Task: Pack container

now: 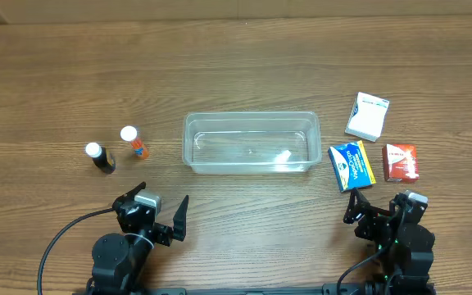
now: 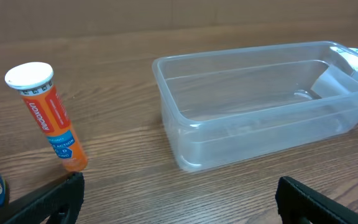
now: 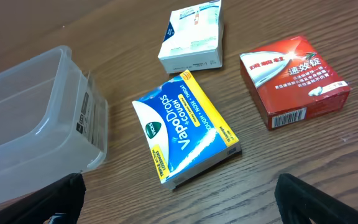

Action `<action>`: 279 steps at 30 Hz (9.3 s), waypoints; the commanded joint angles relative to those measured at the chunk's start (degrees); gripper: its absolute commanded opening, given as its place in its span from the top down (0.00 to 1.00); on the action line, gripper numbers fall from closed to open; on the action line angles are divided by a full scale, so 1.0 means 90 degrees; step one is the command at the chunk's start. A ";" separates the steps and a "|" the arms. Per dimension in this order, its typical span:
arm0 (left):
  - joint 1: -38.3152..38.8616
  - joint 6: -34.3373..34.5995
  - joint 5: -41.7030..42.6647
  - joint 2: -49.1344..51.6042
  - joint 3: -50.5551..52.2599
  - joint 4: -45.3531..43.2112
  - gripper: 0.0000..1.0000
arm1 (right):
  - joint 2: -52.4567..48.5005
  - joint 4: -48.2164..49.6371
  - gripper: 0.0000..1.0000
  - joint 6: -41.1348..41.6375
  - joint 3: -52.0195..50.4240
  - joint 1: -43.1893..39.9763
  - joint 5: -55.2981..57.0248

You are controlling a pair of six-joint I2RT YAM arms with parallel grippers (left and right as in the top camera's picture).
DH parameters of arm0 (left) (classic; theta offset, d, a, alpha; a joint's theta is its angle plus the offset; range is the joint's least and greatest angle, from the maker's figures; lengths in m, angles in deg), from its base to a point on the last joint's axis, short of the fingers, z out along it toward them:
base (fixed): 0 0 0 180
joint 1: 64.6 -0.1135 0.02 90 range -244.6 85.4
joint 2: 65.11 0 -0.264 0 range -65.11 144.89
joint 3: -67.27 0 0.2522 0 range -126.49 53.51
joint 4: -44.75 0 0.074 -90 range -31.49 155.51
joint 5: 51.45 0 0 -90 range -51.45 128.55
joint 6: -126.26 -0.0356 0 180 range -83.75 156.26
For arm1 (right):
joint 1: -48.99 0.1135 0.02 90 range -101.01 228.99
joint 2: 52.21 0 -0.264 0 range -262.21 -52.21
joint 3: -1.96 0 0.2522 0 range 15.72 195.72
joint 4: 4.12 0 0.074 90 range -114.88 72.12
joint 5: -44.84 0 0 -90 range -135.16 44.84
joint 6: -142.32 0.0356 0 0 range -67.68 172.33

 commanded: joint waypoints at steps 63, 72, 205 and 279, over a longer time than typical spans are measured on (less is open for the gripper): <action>-0.0046 0.1481 -0.0464 0.1137 -0.1141 0.0017 0.00 | -0.1460 0.0925 0.00 -0.0515 0.1134 -0.0024 0.0483; -0.0044 0.0903 -0.0129 0.5717 -0.5229 0.3011 0.00 | -0.5304 -0.0712 0.00 -0.0520 0.4301 -0.0024 -0.0488; 0.0840 0.3033 -0.1945 1.3427 -1.4154 0.7099 0.00 | -0.7558 -0.2873 0.00 -0.0544 0.5984 -0.0335 -0.0391; -0.2783 0.0549 -0.1212 1.1754 -0.8247 0.4425 0.59 | -0.7558 -0.2895 0.00 -0.0542 0.5982 -0.0335 -0.0391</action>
